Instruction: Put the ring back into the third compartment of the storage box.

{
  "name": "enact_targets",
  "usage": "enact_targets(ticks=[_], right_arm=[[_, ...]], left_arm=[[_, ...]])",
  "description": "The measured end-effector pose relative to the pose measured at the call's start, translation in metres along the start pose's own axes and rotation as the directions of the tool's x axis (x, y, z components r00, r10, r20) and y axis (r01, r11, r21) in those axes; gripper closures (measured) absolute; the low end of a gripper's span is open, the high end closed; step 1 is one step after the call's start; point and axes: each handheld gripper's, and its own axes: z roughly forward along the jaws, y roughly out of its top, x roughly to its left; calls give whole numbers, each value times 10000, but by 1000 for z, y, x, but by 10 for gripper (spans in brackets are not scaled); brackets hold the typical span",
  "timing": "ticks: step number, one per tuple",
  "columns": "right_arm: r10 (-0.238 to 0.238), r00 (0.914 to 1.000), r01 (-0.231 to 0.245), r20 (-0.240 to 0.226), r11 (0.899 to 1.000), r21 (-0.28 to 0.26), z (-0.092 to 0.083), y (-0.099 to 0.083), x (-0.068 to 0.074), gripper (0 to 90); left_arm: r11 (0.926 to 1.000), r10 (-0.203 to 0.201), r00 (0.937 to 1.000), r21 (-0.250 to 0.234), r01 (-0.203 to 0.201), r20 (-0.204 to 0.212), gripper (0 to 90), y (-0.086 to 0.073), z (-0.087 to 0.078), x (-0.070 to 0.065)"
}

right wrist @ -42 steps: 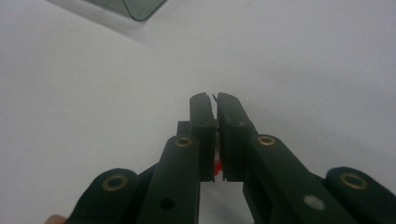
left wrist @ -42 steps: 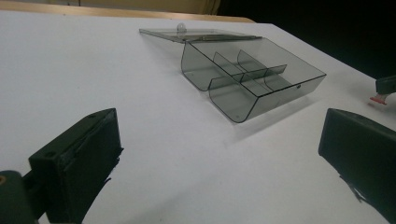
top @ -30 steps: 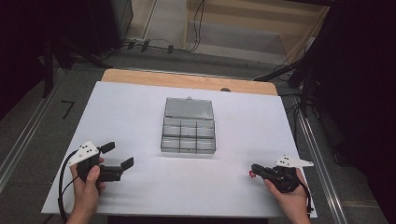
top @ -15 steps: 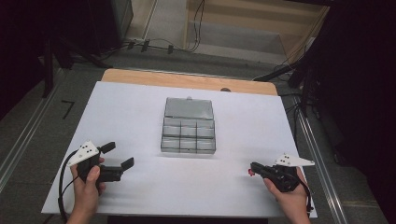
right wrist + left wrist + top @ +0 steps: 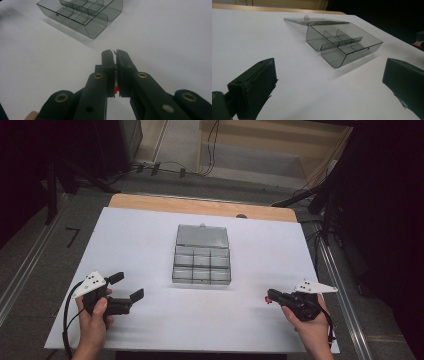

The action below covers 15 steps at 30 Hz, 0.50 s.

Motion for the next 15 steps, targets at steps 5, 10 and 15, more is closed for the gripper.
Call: enact_targets(ticks=[5, 10, 15], right_arm=[[-56, 10000, 55, -20, 9999, -114, -2, 8, 0, 840], [-67, 10000, 66, -45, 9998, -204, -2, 14, -1, 840], [-116, 9999, 113, -111, 9994, -313, -1, 22, 0, 840]], left_arm=[[10000, 27, 10000, -9, -27, 25, 0, 0, 0, -1], [10000, 62, 10000, -45, -61, 62, 0, 1, 0, -3], [9999, 72, 10000, -70, -72, 69, 0, 1, 0, -3]])
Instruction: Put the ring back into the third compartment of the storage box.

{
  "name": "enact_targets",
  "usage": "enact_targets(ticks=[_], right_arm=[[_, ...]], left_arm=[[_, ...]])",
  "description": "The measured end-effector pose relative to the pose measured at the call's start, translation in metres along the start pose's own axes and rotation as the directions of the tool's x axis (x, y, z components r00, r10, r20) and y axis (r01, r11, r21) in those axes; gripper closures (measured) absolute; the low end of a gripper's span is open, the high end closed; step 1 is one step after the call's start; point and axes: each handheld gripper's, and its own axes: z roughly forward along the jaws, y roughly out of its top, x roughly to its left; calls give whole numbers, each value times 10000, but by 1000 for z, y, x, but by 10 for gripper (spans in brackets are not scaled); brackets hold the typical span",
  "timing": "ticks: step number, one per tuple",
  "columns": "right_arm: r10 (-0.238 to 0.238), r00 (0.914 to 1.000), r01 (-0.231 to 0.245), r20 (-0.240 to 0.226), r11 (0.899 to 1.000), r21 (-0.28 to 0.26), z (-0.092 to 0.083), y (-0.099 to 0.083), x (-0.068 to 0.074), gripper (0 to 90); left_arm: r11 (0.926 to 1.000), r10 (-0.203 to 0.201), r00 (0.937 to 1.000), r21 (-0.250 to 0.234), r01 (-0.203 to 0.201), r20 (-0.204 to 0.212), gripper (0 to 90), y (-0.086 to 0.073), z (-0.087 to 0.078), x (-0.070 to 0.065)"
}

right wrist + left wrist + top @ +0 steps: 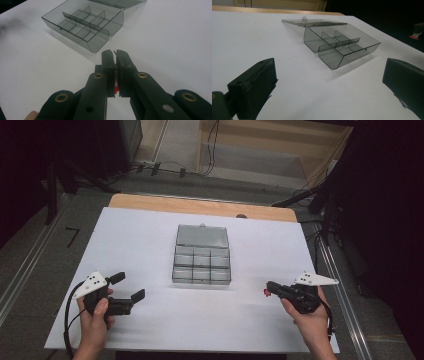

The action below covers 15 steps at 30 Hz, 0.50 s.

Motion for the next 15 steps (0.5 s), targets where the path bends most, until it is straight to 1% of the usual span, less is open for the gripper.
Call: enact_targets(ticks=[5, 15], right_arm=[[-108, 9999, 108, -26, 9999, 10, 2, 7, 2, 840], [-181, 9998, 181, -124, 9998, -51, 10, 17, 5, 840]], left_arm=[[10000, -1, 10000, -7, 1, -19, 0, 0, -1, 0], [10000, -32, 10000, -27, 32, -39, 0, 1, -1, 0]])
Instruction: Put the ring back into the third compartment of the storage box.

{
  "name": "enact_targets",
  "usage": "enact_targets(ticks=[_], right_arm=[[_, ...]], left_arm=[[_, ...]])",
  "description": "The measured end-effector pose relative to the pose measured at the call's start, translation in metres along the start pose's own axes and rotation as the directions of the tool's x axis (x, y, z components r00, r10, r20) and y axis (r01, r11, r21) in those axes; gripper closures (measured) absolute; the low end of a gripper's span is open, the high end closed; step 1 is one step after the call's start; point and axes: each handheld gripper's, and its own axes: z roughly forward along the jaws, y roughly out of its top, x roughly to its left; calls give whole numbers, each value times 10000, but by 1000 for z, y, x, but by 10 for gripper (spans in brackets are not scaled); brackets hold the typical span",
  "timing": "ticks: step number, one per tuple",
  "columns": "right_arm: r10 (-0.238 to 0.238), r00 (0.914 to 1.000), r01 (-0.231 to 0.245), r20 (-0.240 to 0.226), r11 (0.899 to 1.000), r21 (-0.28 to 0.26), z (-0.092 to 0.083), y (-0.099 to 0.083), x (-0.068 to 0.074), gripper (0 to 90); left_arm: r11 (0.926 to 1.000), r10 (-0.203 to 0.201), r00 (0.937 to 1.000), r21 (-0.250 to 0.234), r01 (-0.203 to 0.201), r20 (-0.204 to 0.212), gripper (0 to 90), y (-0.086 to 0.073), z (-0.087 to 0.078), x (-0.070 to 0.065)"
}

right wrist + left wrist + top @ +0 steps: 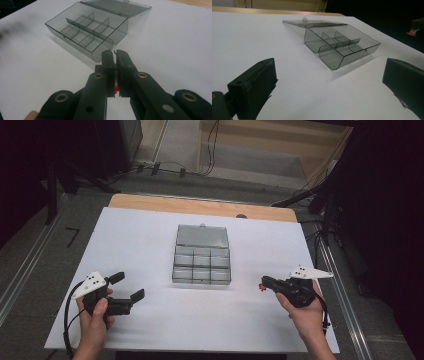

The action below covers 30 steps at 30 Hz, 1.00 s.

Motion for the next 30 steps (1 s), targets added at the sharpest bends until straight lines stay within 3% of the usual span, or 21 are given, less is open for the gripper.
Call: enact_targets(ticks=[30], right_arm=[[-189, 9998, 189, -111, 9998, -9, 14, 19, 5, 840]], left_arm=[[9999, 154, 9999, 22, -154, -16, 0, 0, 0, -1]])
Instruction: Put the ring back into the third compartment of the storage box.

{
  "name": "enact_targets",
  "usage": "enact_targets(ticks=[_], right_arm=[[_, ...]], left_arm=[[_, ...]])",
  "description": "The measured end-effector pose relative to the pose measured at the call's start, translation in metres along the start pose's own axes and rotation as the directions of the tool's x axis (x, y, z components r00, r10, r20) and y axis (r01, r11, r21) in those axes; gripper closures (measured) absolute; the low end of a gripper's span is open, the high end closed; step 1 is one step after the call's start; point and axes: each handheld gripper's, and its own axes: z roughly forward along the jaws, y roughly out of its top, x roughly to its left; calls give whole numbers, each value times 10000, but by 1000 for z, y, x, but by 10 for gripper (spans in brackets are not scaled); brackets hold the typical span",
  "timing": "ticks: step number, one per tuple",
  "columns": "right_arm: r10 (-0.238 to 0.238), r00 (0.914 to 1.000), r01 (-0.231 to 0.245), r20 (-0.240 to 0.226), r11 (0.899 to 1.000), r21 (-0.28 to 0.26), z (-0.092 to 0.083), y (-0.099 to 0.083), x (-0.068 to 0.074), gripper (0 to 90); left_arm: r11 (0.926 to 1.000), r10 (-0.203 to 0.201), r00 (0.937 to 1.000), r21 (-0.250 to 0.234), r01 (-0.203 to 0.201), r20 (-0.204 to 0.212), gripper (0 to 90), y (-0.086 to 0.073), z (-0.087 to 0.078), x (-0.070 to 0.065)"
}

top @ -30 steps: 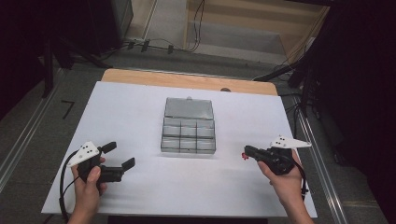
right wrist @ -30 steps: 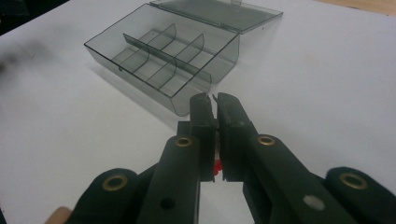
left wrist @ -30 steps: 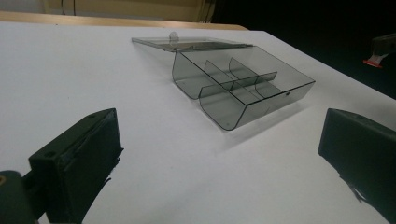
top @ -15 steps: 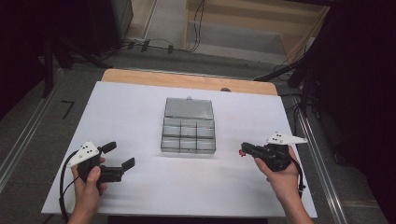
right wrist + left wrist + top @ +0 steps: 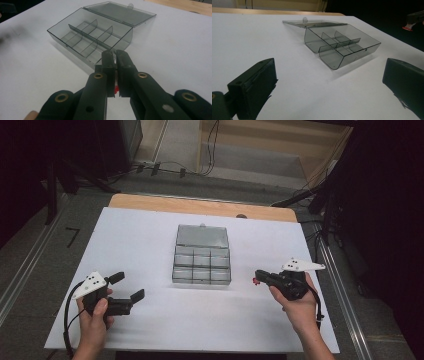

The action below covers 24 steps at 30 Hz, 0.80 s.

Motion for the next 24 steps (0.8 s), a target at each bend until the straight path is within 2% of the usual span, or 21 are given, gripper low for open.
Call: enact_targets(ticks=[24], right_arm=[[-192, 9997, 192, -121, 9998, 35, 14, 19, 5, 840]], left_arm=[[10000, 50, 10000, 23, -50, 1, 0, 0, 0, -1]])
